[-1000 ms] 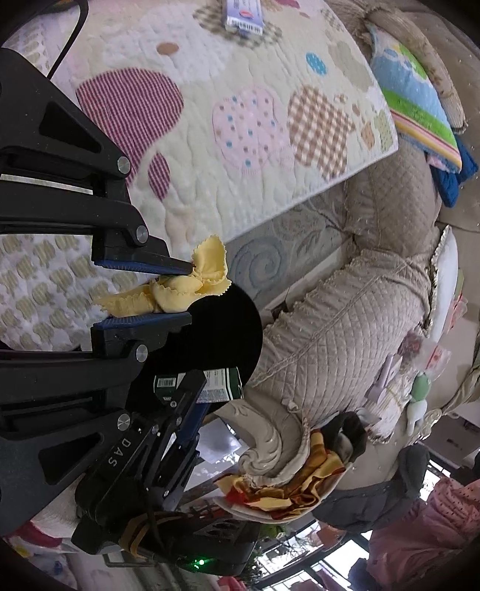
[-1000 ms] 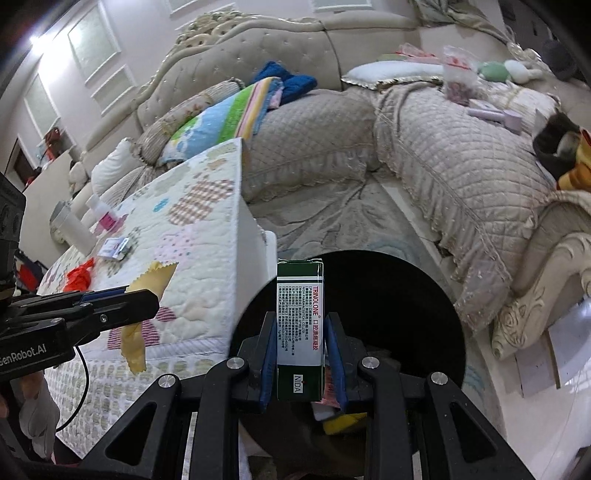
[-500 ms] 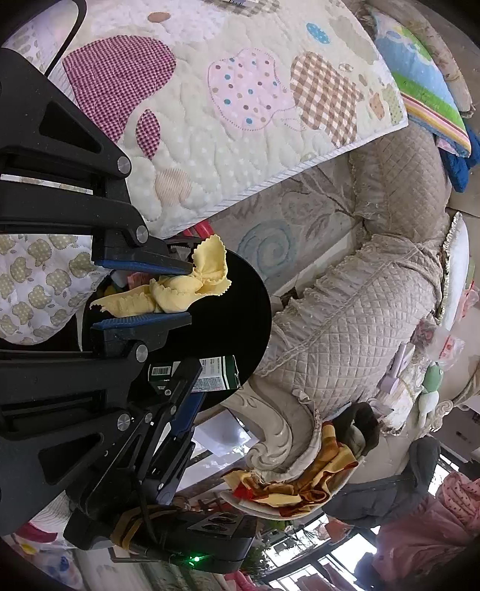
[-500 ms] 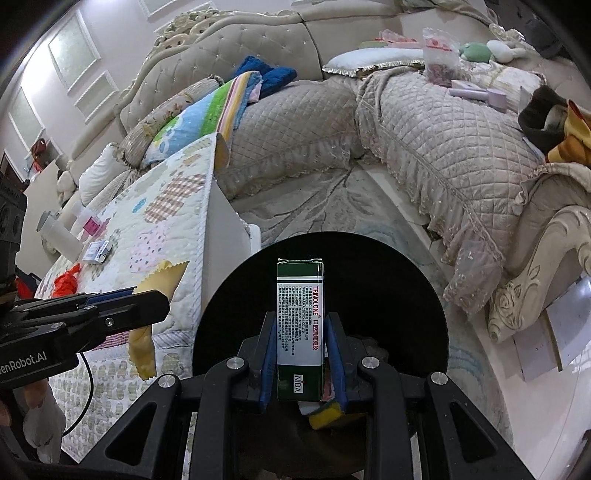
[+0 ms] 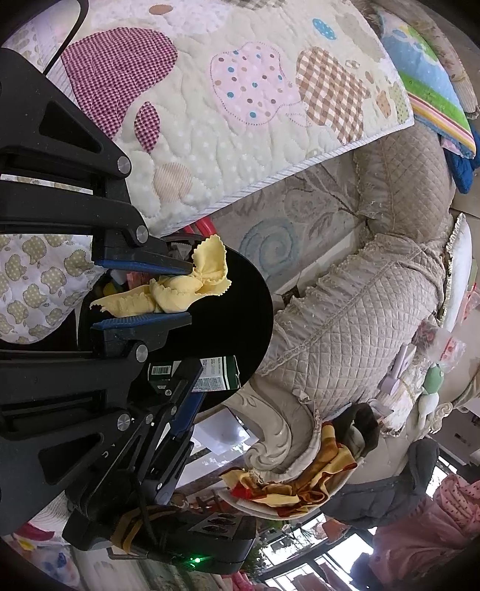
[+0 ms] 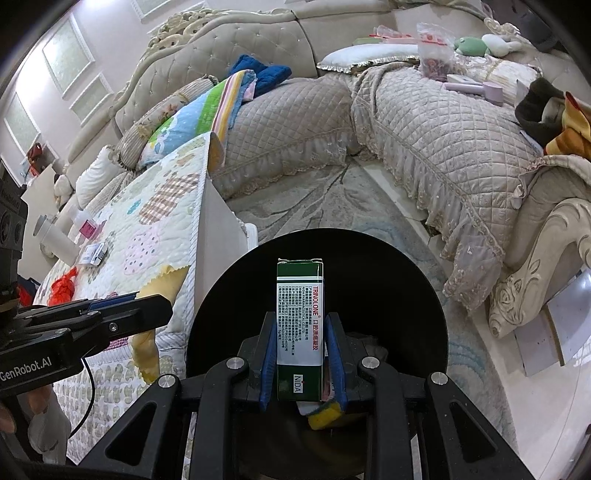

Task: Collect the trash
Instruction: 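Carry cloth and green box over the black bin and open both tools, then move both tools back toward the green snack packet on the quilt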

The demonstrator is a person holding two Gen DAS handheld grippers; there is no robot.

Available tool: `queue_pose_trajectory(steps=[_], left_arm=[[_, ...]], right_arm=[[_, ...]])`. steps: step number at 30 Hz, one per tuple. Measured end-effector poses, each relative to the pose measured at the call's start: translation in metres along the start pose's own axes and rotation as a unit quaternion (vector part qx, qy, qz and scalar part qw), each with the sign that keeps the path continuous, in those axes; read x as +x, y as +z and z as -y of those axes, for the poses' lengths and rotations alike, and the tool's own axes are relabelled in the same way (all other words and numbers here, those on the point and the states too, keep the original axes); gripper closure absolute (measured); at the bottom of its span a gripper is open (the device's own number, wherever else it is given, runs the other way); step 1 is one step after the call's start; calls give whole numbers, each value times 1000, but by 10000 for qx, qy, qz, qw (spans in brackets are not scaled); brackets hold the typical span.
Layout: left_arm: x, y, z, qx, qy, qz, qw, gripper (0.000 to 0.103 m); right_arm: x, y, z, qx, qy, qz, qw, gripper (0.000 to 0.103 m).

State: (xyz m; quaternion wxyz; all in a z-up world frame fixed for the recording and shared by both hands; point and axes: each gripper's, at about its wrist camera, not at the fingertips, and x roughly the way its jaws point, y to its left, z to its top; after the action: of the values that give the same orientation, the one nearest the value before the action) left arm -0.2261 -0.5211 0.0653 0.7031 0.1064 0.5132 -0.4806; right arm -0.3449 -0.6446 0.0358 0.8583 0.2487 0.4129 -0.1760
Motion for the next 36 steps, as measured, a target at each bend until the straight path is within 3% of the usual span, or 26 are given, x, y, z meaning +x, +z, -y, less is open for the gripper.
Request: queue_pose_trajectory(steps=[17,19,21,26,36], left_arm=[[-1,-3,-2,-26,-214,-41,9998,79],[-3,-4,-4,-46,-229,-34,9997,74],[-5,-5,-5,-64,-257,-13,9996,71],[-11,-8,-9,-92,-264,19,9996,70],[-31,-18,-29,-137,138,187,9996,70]], right_arm=[[3,-1,6,152,-215,-123,9996,78],[2,-1,5,149,-225,-141,9995,75],[2,-1,4,143,-215,-141,9996,66],[-1,-1,0,104,-220,-117,9996,66],[-3,-3,-23,-98,-142,-153,9997,65]])
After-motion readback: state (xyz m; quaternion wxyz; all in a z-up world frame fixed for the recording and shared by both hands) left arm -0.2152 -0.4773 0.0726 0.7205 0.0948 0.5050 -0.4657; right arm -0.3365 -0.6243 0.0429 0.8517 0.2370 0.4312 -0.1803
